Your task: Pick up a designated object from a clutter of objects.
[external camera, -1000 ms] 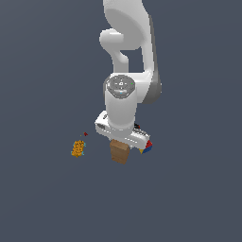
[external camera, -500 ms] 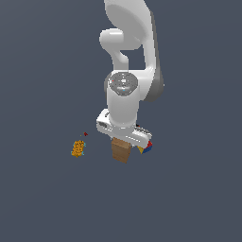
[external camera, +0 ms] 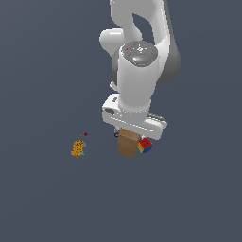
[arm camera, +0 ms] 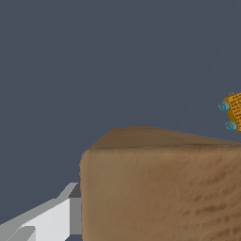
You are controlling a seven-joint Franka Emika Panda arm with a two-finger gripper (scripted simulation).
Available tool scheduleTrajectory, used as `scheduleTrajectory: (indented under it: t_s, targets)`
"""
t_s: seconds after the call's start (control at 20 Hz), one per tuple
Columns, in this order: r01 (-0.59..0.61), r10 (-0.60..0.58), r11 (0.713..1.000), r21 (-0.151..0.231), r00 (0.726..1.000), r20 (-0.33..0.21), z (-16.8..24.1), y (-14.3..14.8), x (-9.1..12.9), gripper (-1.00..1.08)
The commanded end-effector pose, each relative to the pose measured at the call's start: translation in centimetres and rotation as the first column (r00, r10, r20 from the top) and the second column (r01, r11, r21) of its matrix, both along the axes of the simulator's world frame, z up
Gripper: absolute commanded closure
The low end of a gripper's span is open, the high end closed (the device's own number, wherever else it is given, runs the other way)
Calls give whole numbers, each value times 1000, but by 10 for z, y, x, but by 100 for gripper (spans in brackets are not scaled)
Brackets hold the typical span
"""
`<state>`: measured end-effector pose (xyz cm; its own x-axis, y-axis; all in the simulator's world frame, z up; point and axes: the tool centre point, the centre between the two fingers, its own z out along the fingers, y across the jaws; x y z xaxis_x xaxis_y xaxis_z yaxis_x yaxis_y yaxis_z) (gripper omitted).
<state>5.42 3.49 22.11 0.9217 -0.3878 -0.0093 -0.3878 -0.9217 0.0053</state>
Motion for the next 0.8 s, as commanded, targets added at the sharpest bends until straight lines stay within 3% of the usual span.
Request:
scheduleTrajectory:
  t_s: [0.0,0.75]
  targets:
    - [0,0,1000,0,1000,10,30,11,3,108]
    - [0,0,1000,1,1000,11,167,69,15,108]
